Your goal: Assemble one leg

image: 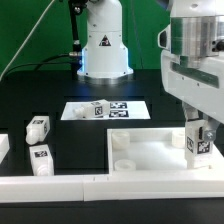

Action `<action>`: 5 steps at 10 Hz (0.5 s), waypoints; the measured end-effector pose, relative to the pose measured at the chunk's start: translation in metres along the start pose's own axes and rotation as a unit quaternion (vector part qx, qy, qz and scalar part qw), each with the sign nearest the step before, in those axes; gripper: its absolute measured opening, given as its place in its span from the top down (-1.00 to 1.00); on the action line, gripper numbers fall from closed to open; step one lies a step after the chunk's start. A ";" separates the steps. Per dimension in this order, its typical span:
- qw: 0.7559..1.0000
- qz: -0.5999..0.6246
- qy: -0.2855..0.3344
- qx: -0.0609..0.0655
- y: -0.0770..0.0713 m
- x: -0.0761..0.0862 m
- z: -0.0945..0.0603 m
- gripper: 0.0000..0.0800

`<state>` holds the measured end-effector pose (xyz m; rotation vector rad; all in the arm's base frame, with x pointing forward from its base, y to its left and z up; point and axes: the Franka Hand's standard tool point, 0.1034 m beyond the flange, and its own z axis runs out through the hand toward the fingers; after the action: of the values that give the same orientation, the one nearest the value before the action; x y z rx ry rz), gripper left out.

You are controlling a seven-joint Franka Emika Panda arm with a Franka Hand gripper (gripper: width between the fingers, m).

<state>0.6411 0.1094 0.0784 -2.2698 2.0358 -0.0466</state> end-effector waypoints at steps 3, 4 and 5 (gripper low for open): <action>1.000 -0.015 0.000 -0.001 0.000 0.000 0.001 0.06; 0.996 -0.091 0.004 -0.001 0.000 0.000 0.001 -0.42; 0.983 -0.184 0.003 -0.002 0.001 -0.003 0.001 -0.56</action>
Offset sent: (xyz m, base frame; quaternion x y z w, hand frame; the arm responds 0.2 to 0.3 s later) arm 0.0000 0.0000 0.0000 0.0000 0.0000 0.0000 1.0000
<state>0.6401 0.1121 0.0772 -2.6162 1.5912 -0.0736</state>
